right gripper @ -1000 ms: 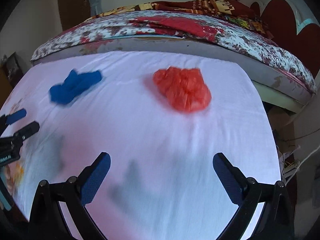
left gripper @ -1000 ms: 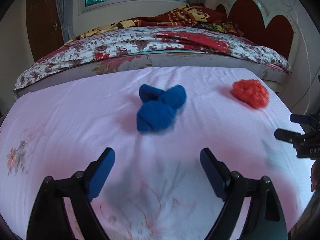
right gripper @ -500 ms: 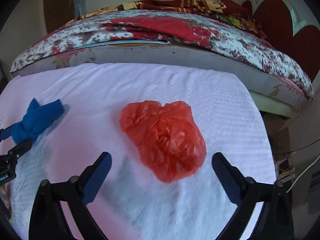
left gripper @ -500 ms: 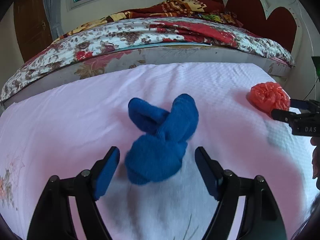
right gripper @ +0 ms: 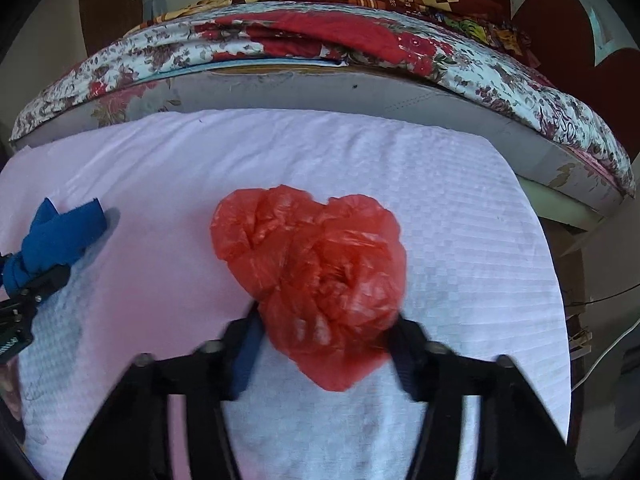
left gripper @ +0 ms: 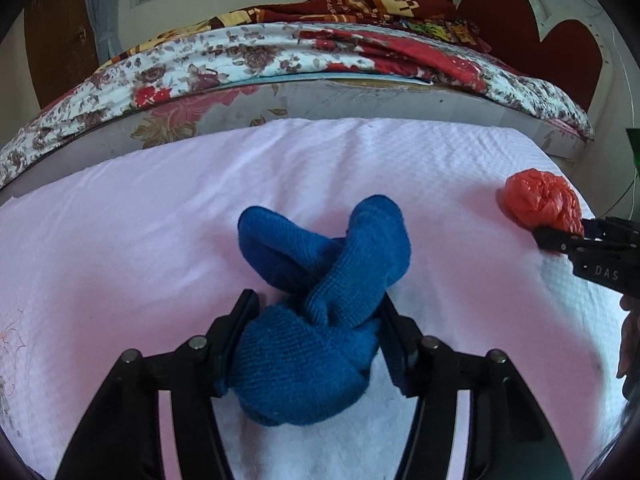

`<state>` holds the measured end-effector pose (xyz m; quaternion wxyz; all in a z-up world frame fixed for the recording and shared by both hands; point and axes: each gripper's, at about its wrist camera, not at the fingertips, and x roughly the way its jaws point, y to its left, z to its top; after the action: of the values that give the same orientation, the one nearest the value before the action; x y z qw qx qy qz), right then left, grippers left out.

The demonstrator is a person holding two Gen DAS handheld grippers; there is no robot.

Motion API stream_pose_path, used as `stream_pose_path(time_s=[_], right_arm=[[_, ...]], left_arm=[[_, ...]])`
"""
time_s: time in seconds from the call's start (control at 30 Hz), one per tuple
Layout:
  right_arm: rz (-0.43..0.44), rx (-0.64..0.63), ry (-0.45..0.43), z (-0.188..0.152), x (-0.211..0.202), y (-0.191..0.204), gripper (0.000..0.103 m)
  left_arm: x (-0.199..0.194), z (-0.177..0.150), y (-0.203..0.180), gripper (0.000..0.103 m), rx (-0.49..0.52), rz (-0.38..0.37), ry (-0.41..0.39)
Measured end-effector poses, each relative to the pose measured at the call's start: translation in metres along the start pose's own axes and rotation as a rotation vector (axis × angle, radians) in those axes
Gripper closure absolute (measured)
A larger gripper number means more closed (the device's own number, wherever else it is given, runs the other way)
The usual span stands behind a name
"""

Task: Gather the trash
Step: 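Grasp the blue knitted glove with left tool while right tool grasps the red plastic bag, then lift and carry the glove and red bag with both tools over the bin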

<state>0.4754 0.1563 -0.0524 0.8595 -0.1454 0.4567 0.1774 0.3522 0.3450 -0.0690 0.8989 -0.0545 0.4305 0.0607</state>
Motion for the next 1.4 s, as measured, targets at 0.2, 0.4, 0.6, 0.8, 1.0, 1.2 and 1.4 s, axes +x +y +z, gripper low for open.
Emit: stream_pose_path(time_s=[0.2,0.4,0.6,0.8,1.0,1.2,1.4], right_arm=[[0.018,-0.004,0.000,-0.001,-0.004,0.008,0.066],[0.035,-0.012,-0.002,-0.004,-0.013,0.014,0.071],[0.036,-0.012,-0.001,-0.009,-0.021,0.018,0.073],[0.037,-0.012,-0.008,-0.012,-0.034,0.019,0.074],[0.044,0.000,-0.021,-0.016,-0.050,0.018,0.074],[0.062,-0.002,-0.041,-0.025,-0.071,0.021,0.074],[0.075,0.018,-0.058,-0.035,-0.095,0.019,0.074]], left_arm=[[-0.003,0.000,0.003,0.060,-0.011,-0.018,-0.009],[-0.013,-0.003,0.001,0.066,-0.001,-0.014,-0.035],[-0.024,-0.004,0.000,0.067,0.008,-0.006,-0.052],[-0.034,-0.006,0.003,0.067,0.003,-0.008,-0.058],[-0.047,-0.012,0.007,0.067,-0.013,-0.007,-0.068],[-0.071,-0.019,0.002,0.067,0.001,-0.015,-0.100],[-0.095,-0.020,-0.006,0.067,0.033,-0.019,-0.123]])
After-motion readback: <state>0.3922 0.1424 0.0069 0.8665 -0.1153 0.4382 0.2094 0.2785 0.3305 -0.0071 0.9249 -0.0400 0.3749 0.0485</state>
